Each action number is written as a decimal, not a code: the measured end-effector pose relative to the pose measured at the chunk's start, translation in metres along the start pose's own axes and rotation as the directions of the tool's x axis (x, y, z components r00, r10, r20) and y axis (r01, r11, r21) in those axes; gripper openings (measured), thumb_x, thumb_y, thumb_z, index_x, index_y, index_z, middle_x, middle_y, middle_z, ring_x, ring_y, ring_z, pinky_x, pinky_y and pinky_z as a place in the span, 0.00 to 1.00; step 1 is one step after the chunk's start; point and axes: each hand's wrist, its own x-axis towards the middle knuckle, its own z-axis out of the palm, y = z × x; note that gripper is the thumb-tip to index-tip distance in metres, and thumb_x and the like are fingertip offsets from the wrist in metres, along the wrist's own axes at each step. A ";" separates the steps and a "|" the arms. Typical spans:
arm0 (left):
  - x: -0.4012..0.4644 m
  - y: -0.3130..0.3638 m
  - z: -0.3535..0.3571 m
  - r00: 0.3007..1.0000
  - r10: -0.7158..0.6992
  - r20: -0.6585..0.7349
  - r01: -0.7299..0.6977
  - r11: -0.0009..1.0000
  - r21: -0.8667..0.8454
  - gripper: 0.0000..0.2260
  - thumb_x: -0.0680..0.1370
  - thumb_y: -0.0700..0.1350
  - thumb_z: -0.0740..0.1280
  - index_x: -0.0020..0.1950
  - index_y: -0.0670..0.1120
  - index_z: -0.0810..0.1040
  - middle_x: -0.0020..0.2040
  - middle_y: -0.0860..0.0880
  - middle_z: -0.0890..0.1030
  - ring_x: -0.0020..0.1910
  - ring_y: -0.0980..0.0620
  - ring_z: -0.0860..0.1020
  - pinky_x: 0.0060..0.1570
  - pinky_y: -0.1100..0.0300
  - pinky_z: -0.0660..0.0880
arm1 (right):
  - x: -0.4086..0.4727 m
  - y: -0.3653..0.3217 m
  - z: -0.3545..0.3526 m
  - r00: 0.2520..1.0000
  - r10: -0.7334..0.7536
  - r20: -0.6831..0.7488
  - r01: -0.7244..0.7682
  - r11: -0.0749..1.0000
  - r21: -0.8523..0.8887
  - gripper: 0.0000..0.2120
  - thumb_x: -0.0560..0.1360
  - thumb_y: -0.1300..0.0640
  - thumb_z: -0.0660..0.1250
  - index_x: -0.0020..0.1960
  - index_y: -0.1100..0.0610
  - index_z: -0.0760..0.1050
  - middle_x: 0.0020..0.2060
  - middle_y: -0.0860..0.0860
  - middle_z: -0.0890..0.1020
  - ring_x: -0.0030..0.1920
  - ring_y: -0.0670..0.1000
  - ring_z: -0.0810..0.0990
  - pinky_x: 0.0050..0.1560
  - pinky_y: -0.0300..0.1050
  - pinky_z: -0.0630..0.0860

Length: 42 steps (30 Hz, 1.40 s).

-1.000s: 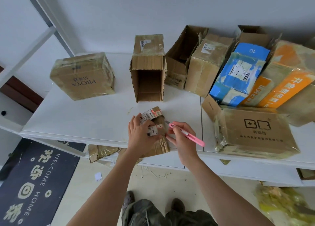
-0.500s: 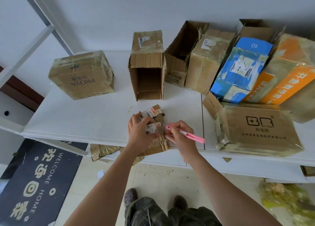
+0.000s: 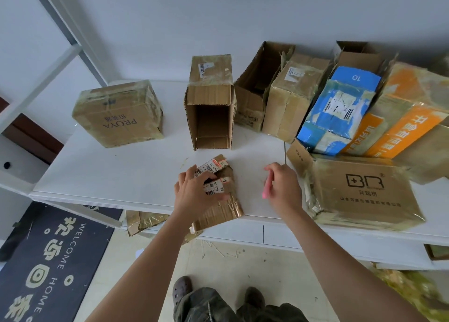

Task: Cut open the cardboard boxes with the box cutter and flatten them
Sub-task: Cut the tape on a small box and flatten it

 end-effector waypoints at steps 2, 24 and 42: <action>0.001 0.001 -0.004 1.000 -0.018 -0.001 0.018 0.999 -0.049 0.27 0.68 0.65 0.73 0.65 0.60 0.76 0.71 0.50 0.66 0.69 0.47 0.59 0.66 0.49 0.56 | 0.005 0.002 -0.002 0.987 0.070 0.145 -0.042 0.982 -0.184 0.18 0.78 0.63 0.65 0.67 0.55 0.72 0.56 0.56 0.77 0.61 0.55 0.73 0.52 0.51 0.78; -0.031 0.001 -0.021 0.980 -0.190 0.060 0.181 0.719 -0.671 0.18 0.74 0.42 0.75 0.55 0.46 0.67 0.48 0.49 0.83 0.40 0.52 0.83 0.34 0.61 0.78 | -0.027 -0.083 0.015 0.973 0.016 0.230 -0.078 0.961 0.266 0.29 0.79 0.48 0.66 0.75 0.57 0.62 0.59 0.54 0.77 0.60 0.53 0.77 0.53 0.40 0.77; -0.028 0.011 -0.055 0.983 -0.135 0.124 0.179 0.559 -0.810 0.18 0.78 0.44 0.70 0.60 0.63 0.68 0.44 0.47 0.86 0.44 0.47 0.85 0.41 0.51 0.83 | -0.019 -0.085 -0.002 0.975 -0.199 0.102 0.158 0.937 0.313 0.34 0.73 0.51 0.74 0.75 0.52 0.63 0.65 0.49 0.77 0.63 0.49 0.76 0.58 0.41 0.76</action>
